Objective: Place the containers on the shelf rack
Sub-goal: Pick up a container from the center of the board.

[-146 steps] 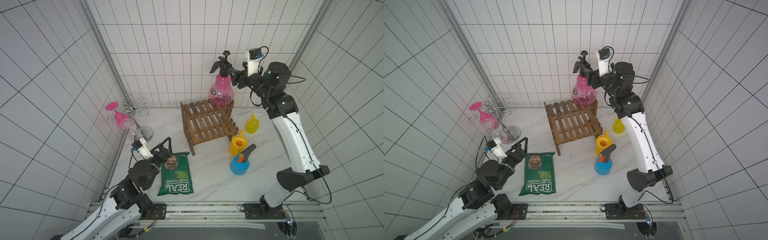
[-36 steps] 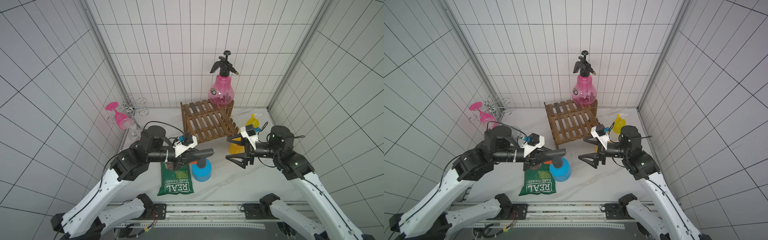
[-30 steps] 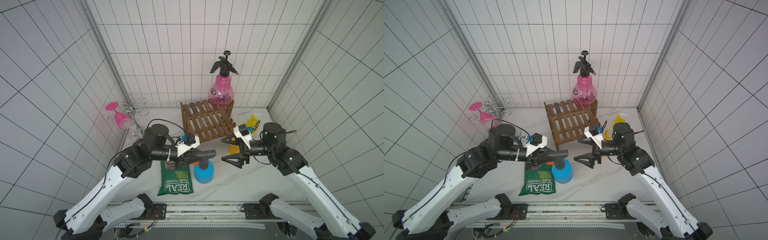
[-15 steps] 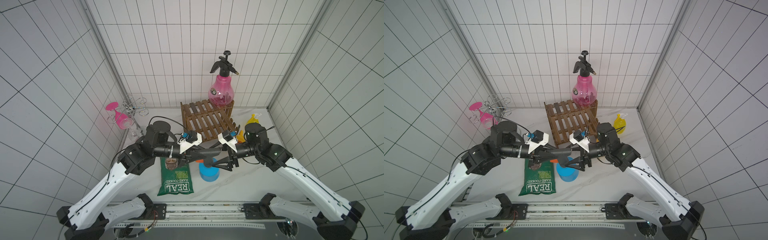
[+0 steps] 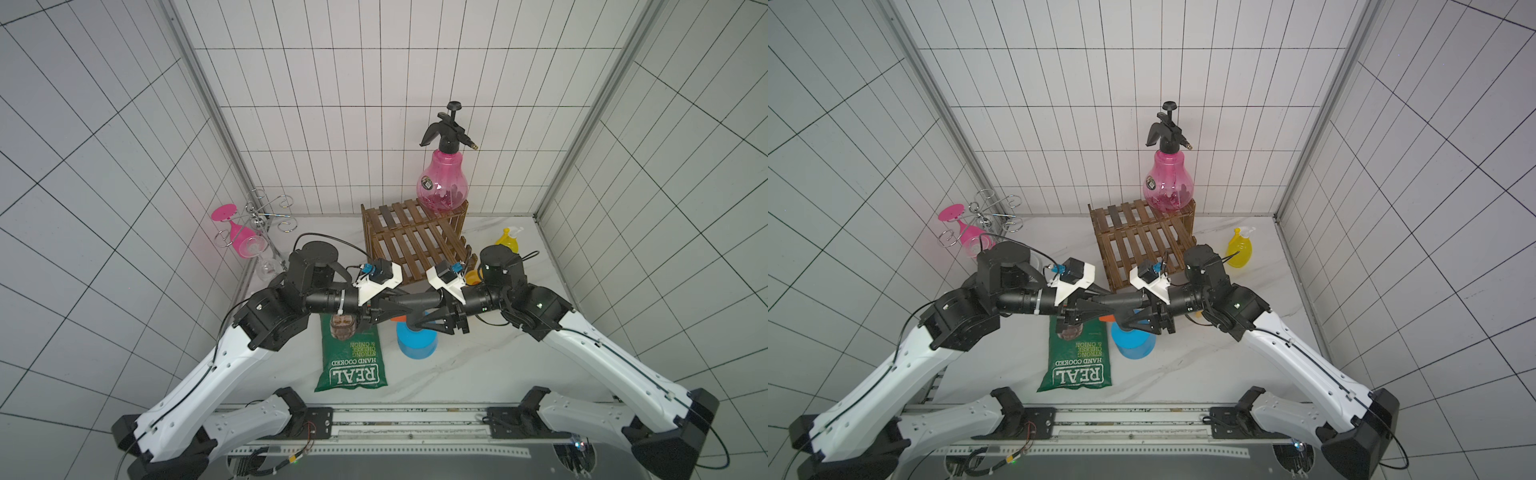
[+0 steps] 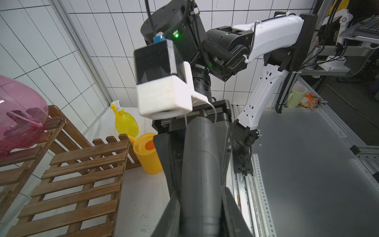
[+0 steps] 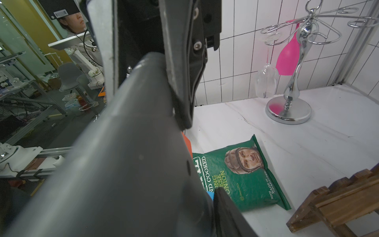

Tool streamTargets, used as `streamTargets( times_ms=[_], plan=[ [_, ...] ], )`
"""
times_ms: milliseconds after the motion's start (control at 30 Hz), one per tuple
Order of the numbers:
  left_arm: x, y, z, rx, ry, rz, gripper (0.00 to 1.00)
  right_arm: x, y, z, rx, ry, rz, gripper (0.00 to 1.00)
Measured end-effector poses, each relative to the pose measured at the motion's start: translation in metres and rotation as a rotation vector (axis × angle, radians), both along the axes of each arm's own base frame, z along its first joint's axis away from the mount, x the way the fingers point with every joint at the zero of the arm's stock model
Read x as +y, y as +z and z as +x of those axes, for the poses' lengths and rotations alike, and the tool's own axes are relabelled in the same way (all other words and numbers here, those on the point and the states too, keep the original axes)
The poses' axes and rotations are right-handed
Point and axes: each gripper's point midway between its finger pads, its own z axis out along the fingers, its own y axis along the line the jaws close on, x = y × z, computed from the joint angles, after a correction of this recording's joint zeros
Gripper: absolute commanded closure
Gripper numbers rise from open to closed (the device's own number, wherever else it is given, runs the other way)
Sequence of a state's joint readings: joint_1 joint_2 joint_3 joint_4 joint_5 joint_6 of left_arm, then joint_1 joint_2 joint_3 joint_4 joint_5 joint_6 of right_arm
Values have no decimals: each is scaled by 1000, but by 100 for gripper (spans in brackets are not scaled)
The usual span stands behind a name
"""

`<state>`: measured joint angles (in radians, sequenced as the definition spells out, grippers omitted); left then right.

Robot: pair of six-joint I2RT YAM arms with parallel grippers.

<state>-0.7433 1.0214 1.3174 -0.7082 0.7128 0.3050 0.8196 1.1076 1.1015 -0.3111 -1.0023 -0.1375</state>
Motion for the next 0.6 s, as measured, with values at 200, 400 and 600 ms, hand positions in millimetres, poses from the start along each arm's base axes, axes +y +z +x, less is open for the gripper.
streamTargets(
  times_ms=[200, 400, 600],
  plan=[
    [2, 6, 2, 8, 23, -24, 100, 1, 8, -4, -21, 37, 40, 75],
    [4, 13, 1, -2, 29, -47, 72, 2, 15, -6, -25, 51, 69, 88],
    [5, 15, -2, -26, 21, -67, 21, 3, 18, -8, -6, 56, 72, 88]
  ],
)
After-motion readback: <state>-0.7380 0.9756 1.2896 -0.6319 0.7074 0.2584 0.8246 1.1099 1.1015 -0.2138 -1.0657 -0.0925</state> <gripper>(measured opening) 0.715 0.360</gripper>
